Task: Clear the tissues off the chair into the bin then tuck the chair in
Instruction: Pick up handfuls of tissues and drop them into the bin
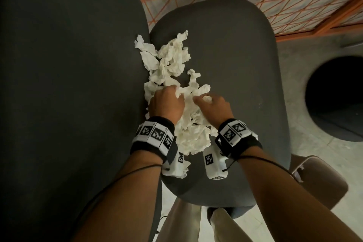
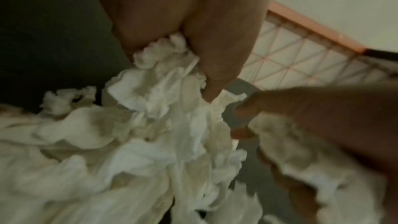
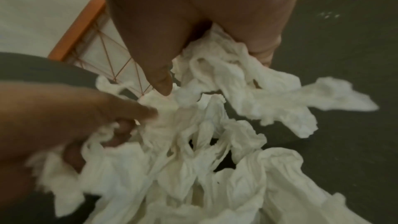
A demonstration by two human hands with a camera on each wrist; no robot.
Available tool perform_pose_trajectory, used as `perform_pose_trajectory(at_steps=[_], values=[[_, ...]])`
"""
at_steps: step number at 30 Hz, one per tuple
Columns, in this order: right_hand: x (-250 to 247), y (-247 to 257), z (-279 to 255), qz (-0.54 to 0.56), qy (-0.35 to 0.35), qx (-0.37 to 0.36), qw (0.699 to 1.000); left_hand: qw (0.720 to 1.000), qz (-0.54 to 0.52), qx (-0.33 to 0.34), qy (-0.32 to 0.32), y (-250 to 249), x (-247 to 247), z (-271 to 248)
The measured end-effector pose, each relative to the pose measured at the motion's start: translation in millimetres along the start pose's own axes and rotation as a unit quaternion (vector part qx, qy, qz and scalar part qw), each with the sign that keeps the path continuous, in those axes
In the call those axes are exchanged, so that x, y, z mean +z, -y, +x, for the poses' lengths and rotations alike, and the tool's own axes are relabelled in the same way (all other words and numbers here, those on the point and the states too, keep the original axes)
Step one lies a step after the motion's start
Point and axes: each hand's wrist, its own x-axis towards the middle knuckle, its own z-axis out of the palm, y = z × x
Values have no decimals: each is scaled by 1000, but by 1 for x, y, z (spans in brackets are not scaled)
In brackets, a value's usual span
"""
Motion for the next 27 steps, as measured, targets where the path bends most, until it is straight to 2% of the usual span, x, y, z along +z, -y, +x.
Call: perform_pose_trajectory(at_steps=[3,6,9,12,14,17,22,25,27], values=[[12,7,7,-73,19,4,997,985,-146,6,-88,14,-13,-4],[19,14,13,-111,10,27,993,959,-239,-15,-149,21,-31,-24],[18,17,14,-82,-31,44,995,922,-334,-50,-189,25,-47,-42],[7,16,6,-17,-83,11,996,912,-351,-53,-203,35,-52,-52],[-5,10,0,63,-112,-7,992,915,-358,-48,-181,39,-49,-54],[-21,-7,-6,122,-158,-18,980,928,-345,-52,-129,37,-42,-54],[-50,-33,-24,281,-196,-22,939,943,-325,-5,-73,17,-28,-56],[-65,-48,-36,315,-219,6,923,951,-307,20,-37,-3,-14,-58],[-75,-57,-46,372,-211,41,903,956,-290,44,12,-18,0,-64]])
